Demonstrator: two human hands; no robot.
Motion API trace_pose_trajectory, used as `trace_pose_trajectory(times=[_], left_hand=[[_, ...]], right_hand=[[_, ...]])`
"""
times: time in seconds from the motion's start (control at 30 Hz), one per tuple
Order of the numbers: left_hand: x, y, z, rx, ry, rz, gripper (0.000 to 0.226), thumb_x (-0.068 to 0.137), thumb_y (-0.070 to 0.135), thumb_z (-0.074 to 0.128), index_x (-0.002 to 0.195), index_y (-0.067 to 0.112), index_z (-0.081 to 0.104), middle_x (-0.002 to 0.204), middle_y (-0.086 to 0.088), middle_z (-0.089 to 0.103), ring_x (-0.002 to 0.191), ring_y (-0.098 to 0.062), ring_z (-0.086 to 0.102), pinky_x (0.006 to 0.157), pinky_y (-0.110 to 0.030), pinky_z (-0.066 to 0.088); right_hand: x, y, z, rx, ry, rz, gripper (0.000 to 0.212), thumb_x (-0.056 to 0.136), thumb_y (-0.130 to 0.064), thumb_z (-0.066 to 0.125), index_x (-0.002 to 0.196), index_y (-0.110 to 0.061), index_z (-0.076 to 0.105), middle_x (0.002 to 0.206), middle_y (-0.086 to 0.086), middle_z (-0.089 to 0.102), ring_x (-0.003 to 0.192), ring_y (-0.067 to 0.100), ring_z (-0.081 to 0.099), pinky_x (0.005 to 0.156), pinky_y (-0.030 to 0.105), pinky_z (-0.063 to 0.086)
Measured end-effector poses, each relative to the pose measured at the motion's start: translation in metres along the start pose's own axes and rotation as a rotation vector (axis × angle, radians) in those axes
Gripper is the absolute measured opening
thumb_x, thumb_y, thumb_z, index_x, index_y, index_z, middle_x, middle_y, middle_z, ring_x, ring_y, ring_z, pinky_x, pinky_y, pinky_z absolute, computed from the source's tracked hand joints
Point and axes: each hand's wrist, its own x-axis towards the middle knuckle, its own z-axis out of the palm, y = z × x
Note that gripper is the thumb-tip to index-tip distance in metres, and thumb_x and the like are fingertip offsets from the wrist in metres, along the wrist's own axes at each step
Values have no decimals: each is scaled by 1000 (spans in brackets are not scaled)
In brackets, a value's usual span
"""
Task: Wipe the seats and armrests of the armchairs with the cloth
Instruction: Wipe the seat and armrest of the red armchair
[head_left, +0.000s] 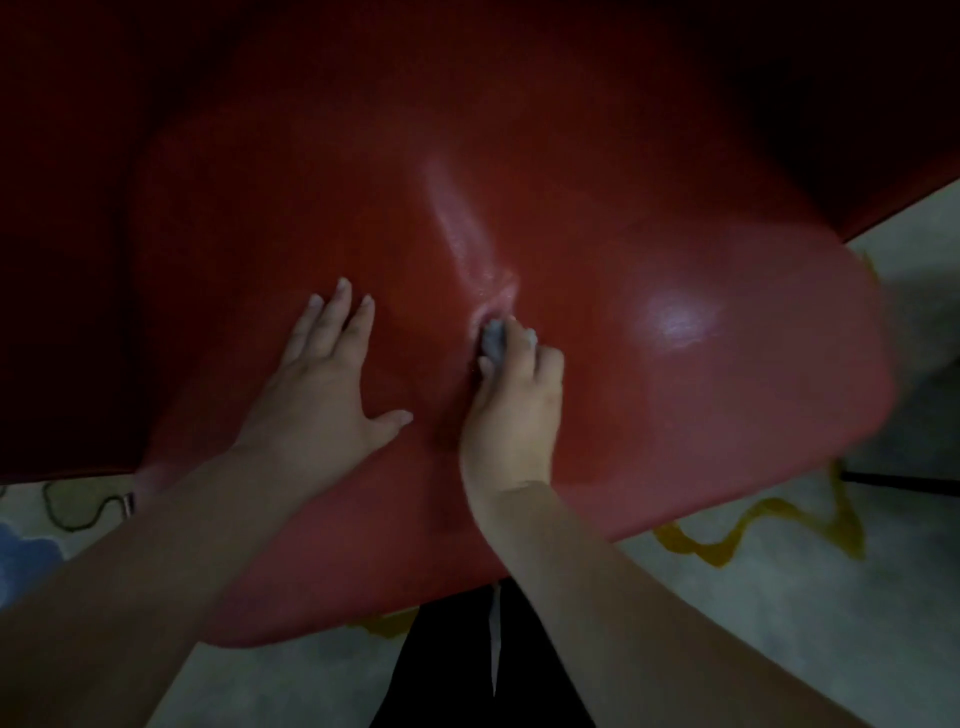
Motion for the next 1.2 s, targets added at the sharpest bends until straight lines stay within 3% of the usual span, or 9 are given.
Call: trace_pose_trajectory(times=[0.13,0.37,0.47,0.53,0.6,0.77,0.9,1.0,1.2], left_hand=[[0,-8,-1,-3,-7,31,117,69,55,77,154,30,0,158,17,-20,142,-3,-19,112,-23,0],[-2,-10,-3,-11,-16,41,117,69,56,76,154,32,-1,147,26,-28,137,3,-24,112,-22,-1],[-2,-9,-3,-31,-17,36,116,70,55,76,154,33,-1,147,28,-28,136,5,-24,111,-23,0],[-2,-9,-4,-33,-22,31,115,70,55,76,154,34,-1,147,29,-28,136,5,-24,111,-23,1],[-3,-8,-4,-29,-22,28,116,71,54,76,154,33,-2,148,27,-29,137,3,-24,111,-22,1],[-1,-9,-2,-22,-4,36,117,69,52,78,154,30,2,151,23,-24,138,2,-22,112,-20,-2],[-2,-12,-4,-29,-15,45,117,69,54,78,153,35,-1,148,28,-28,137,6,-23,112,-22,2],[-3,-13,-5,-20,-17,49,117,69,55,77,153,36,-1,148,28,-28,138,6,-24,111,-22,2],[-1,-8,-2,10,7,28,117,68,52,79,154,29,4,150,22,-25,139,1,-20,113,-21,-1]], right_hand=[[2,-20,23,83,-9,-4,39,93,-8,56,131,-2,53,112,19,53,94,29,58,84,37,51],[16,-6,3,21,-245,-333,41,91,-17,61,131,-12,56,106,15,53,90,30,57,76,40,52],[46,23,-22,-201,-181,-316,35,91,-19,61,125,-15,61,101,18,55,86,38,57,75,38,48],[61,36,-38,-156,-80,-175,36,91,-17,60,126,-12,60,107,20,56,92,38,57,81,35,46],[58,27,-38,-73,-62,-225,37,91,-17,60,127,-9,58,109,20,56,94,34,57,84,32,43],[27,1,-12,-131,-414,-529,40,85,-25,68,124,-16,63,97,16,59,82,35,59,66,42,54],[78,36,-33,-296,-222,-362,39,90,-29,63,127,-17,62,99,20,58,82,41,59,67,42,52],[92,31,-38,-246,-148,-329,39,90,-30,64,125,-13,62,101,20,60,84,39,60,72,38,49],[48,-13,1,-94,-506,-657,41,84,-23,70,123,-13,64,98,17,61,82,36,62,65,44,55]])
